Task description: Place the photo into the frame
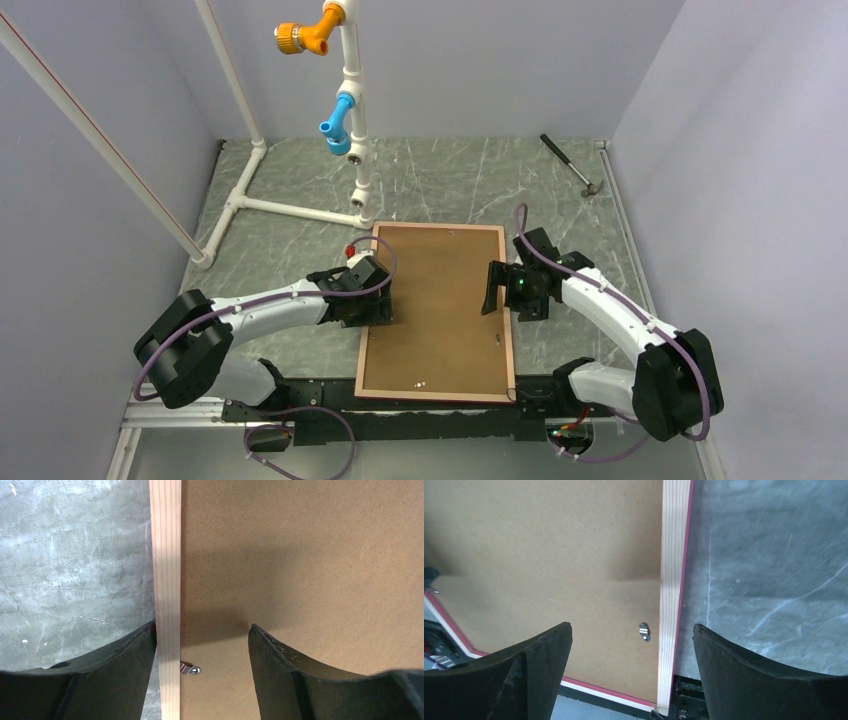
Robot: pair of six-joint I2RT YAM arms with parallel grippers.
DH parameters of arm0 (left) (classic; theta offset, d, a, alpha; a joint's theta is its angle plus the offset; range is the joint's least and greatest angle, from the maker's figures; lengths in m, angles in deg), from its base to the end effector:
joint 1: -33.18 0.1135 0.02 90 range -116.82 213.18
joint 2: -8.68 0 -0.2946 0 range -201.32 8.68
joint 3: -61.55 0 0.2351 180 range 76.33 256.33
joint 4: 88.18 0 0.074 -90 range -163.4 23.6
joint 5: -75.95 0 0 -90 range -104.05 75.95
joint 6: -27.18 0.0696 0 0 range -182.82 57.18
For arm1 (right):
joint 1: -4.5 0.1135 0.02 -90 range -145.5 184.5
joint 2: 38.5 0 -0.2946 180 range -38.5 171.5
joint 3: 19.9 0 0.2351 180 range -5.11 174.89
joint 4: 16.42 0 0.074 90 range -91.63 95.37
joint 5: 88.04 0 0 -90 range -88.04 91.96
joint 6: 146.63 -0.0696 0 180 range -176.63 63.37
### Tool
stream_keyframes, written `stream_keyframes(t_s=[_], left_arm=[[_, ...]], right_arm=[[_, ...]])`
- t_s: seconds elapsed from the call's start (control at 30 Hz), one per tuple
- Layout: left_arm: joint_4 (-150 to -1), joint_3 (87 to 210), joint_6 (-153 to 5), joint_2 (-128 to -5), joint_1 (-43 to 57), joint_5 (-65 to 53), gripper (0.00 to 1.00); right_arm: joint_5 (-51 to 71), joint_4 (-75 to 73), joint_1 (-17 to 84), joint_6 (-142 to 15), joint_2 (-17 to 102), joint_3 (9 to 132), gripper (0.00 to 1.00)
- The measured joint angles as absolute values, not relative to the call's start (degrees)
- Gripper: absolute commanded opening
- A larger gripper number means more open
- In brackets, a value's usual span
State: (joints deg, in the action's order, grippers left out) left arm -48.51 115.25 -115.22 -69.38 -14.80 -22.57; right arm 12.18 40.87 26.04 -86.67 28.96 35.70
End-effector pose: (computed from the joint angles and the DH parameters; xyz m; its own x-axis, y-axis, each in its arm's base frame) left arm 0.1655 -0.1683 0.1763 -0.9149 -0.1552 -0.3727 -0.0550 0.9625 -0.2657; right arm 0.1702 0.0805 0.2041 -0.9628 0.1496 -0.2251 0.0715 0.9441 0.3217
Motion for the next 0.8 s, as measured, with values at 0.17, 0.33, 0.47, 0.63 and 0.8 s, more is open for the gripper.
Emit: stream_keyframes(t_s=[0.17, 0.33, 0.47, 0.63, 0.8], left_arm=[[-48.51, 115.18, -115.22, -69.10, -14.80, -22.54, 0.71], [-48.51, 115.16, -115.20, -69.08, -14.87, -22.54, 0.71], [-48.54, 115.16, -115.18, -69.08, -14.87, -22.52, 0.71], [-48.60, 115.12, -115.13, -69.08, -14.85, -22.52, 0.70], [-48.73, 114.94, -115.11, -69.08, -14.87, -22.50, 0.70]], right_arm=[[10.28, 42.60, 30.70, -90.80, 28.00, 32.38, 0.87], [7.87, 44.02, 35.53, -95.26, 26.23, 30.22, 0.70], [6.69, 43.73, 37.78, -98.02, 25.05, 27.86, 0.66], [4.79, 43.32, 38.24, -99.39, 26.14, 26.66, 0.66], [3.09, 42.22, 38.26, -99.63, 27.63, 26.98, 0.66]])
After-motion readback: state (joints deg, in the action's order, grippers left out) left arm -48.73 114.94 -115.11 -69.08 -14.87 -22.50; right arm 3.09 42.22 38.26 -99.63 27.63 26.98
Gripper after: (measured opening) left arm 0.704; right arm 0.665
